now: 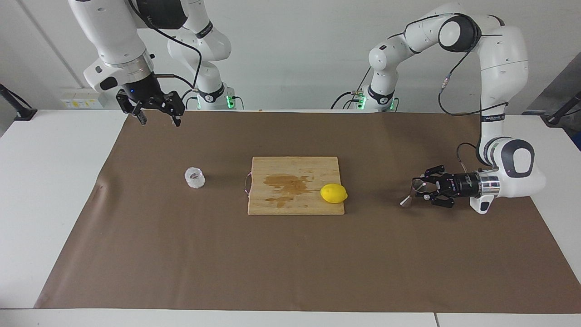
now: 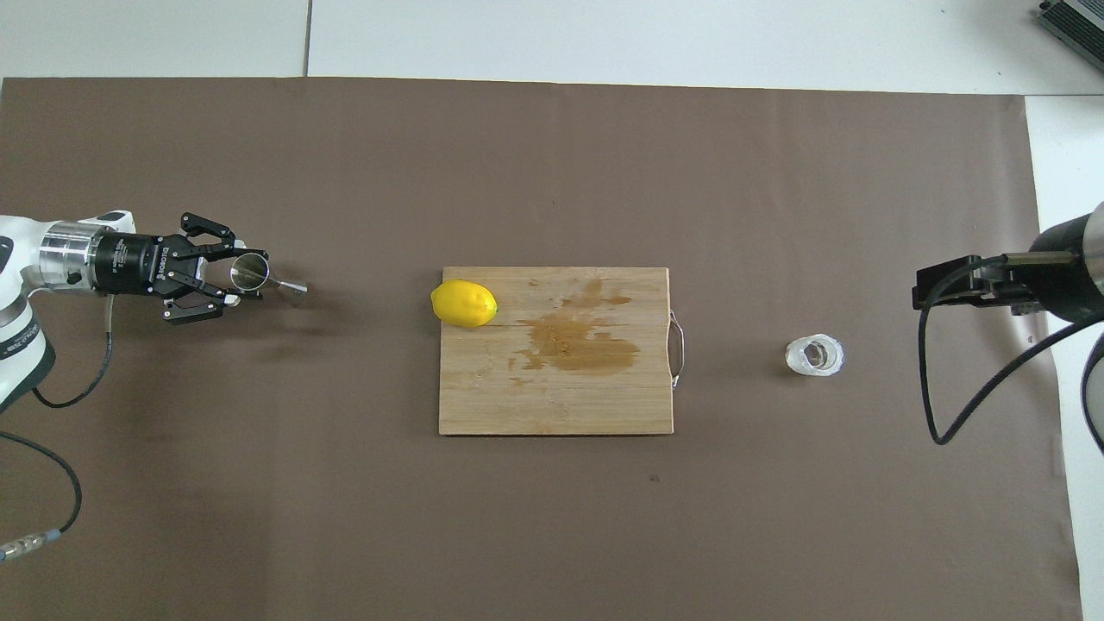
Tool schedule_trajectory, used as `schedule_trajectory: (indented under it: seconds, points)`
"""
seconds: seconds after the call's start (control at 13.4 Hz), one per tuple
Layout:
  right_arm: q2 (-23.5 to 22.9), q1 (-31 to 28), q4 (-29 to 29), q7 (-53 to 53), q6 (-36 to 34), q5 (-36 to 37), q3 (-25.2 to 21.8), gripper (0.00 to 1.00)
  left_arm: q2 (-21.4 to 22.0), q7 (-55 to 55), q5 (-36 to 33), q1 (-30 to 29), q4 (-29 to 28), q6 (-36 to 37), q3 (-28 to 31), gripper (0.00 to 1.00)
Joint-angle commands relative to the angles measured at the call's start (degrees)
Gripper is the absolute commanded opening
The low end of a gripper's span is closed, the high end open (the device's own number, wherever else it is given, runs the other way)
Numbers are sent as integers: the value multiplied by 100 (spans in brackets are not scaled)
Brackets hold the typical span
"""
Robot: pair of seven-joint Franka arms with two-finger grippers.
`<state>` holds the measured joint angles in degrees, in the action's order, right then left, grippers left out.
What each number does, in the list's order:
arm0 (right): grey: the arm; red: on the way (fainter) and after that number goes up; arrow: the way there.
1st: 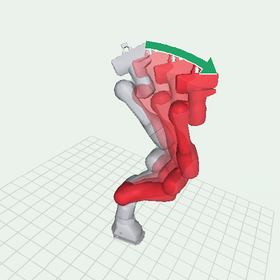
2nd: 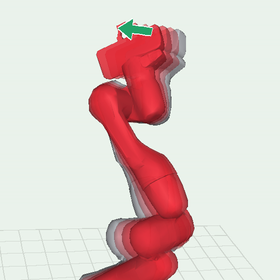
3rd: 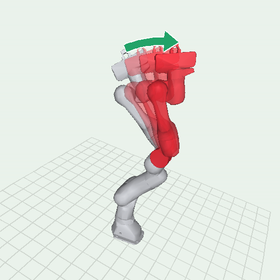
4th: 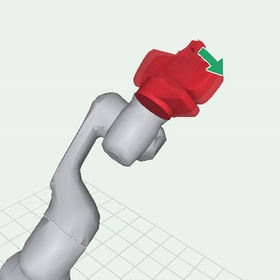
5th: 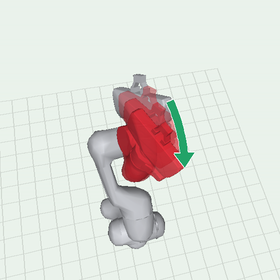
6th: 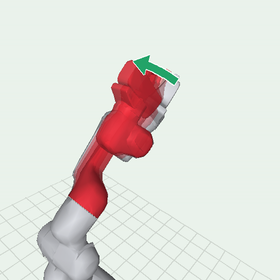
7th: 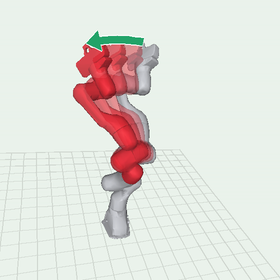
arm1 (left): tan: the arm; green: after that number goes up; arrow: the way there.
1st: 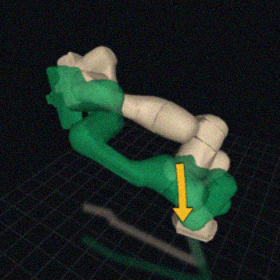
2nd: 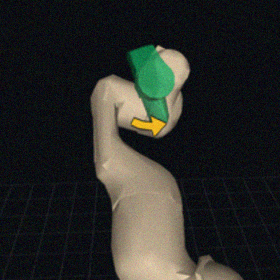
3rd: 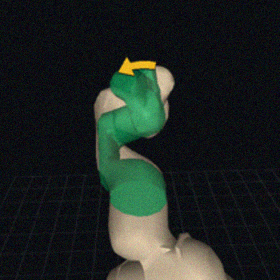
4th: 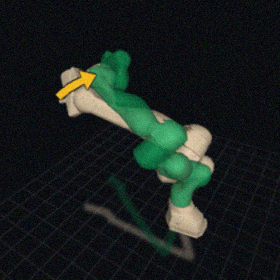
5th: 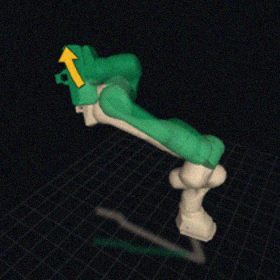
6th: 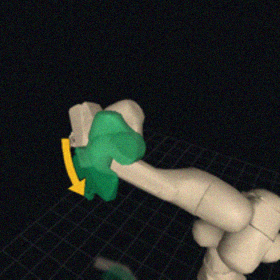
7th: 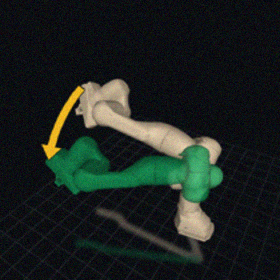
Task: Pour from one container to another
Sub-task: 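Lift the metal cup with the left gripper and carry it over the board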
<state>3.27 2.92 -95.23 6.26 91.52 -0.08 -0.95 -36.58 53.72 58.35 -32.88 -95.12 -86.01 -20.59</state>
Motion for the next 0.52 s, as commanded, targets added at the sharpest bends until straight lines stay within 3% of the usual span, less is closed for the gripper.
schedule_trajectory:
  seconds: [0.0,0.22,0.45]
  points:
    - [24,-98,-13,-99,-55,26,86,100,291,340,212,-17,-68,23,-252,0]
    - [24,-98,-13,-99,-55,26,86,100,554,701,326,246,-112,-21,-393,0]
    - [16,-98,-14,-99,-55,26,86,100,862,754,860,755,-243,-56,-367,0]
